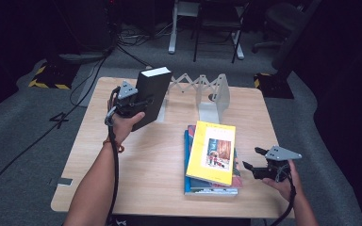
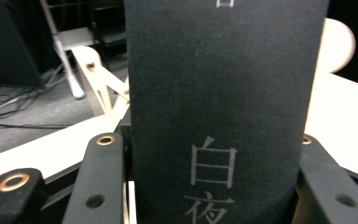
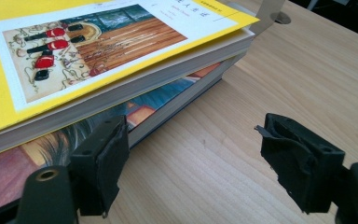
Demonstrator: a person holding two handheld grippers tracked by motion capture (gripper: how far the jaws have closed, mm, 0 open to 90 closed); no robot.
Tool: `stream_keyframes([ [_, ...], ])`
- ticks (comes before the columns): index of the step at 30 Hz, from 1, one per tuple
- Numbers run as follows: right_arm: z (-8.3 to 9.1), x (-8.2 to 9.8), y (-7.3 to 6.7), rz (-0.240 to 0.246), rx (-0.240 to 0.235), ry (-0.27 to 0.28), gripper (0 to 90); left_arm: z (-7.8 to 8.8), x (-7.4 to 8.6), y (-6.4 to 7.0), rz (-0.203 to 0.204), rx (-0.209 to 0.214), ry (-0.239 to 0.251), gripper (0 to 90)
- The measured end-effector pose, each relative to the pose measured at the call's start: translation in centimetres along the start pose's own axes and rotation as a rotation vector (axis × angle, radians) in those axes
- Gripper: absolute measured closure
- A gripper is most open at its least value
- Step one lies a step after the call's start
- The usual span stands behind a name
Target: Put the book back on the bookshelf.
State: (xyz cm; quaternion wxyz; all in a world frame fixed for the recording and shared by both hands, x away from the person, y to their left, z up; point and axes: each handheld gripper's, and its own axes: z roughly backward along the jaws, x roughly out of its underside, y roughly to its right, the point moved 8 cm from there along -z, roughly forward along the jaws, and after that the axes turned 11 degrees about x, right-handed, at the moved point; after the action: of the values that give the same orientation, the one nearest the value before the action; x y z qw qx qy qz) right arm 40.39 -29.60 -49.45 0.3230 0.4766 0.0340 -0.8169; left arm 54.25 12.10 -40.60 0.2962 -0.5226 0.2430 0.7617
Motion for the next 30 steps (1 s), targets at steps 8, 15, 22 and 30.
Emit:
stream_keyframes([
  [8, -0.3, 0.3, -0.9, 0.033, -0.042, -0.025, 23.6, -2.3, 0.7, -0.5, 0.018, -0.040, -0.012, 53.8],
  [15, -0.2, 0.3, -0.8, 0.032, -0.041, -0.019, 23.6, -3.4, 1.9, -1.0, 0.038, -0.078, -0.014, 53.8],
  [22, -0.3, 0.3, -1.1, 0.041, -0.049, -0.027, 23.5, -3.2, 2.6, -1.2, 0.063, -0.093, 0.030, 53.6],
  [30, -0.4, 0.3, -1.2, 0.049, -0.051, -0.028, 23.6, -2.0, 3.8, -0.9, 0.091, -0.114, 0.072, 53.4],
])
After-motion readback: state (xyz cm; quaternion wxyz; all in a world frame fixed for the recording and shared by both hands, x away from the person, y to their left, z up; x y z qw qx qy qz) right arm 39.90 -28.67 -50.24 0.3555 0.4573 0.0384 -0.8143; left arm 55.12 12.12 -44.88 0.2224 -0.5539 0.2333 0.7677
